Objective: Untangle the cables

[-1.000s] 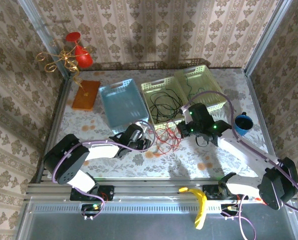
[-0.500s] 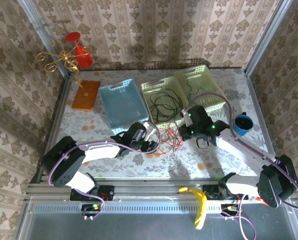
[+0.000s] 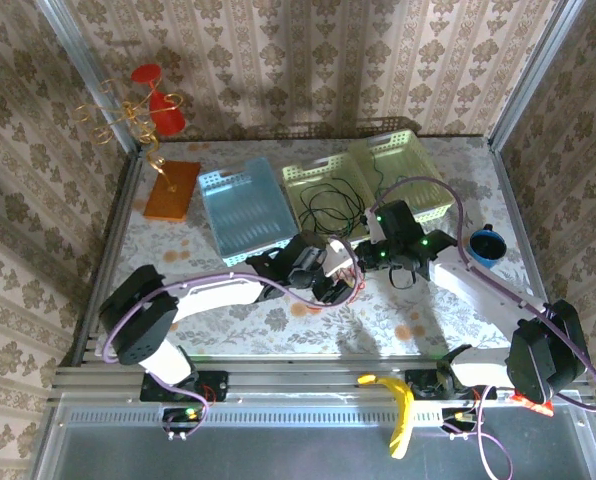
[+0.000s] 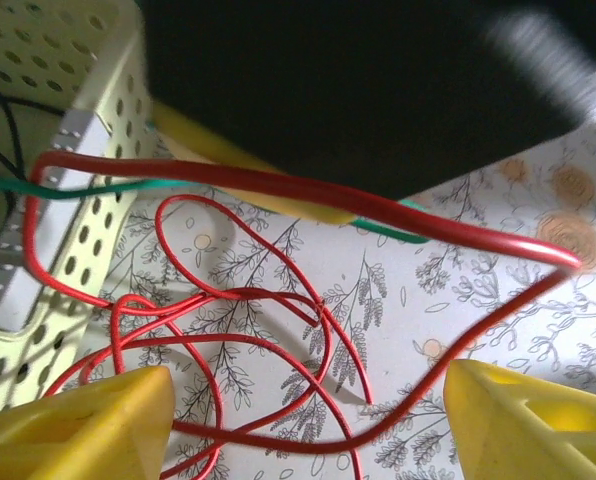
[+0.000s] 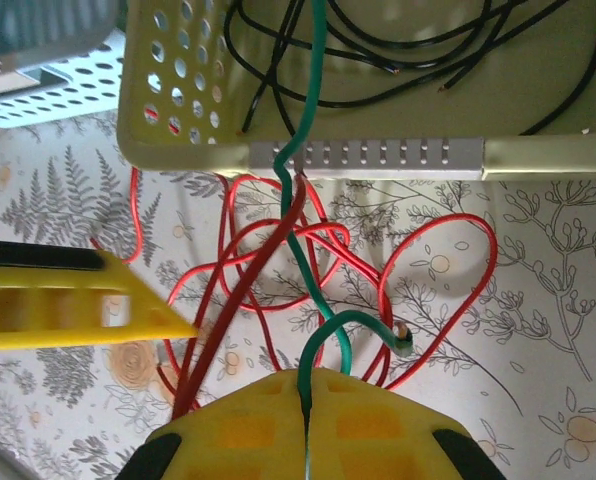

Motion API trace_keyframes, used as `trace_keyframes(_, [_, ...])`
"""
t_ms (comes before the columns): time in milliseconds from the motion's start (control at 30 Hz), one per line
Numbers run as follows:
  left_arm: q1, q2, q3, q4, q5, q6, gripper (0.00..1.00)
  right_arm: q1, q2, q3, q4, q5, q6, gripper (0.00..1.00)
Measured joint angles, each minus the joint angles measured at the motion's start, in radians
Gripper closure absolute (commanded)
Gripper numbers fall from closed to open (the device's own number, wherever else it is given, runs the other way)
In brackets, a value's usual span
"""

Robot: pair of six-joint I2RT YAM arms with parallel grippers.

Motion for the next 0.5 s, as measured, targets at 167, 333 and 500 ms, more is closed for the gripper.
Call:
trace_keyframes(167, [0.001, 0.076, 0.032, 0.026, 0.011, 0.01, 0.32, -0.03, 0.0, 0.005, -0.004, -0.026, 0.025, 0.91])
trace_keyframes(333, [0.001, 0.146, 0.049, 0.069, 0.017, 0.013, 0.37, -0.055, 0.0, 0.008, -0.008, -0.04, 0.051, 0.91])
trace_keyframes(500, [0.001, 0.185, 0.051, 0.115, 0.01, 0.01, 0.46, -0.098, 0.0, 0.008, -0.003, -0.056, 0.087, 0.91])
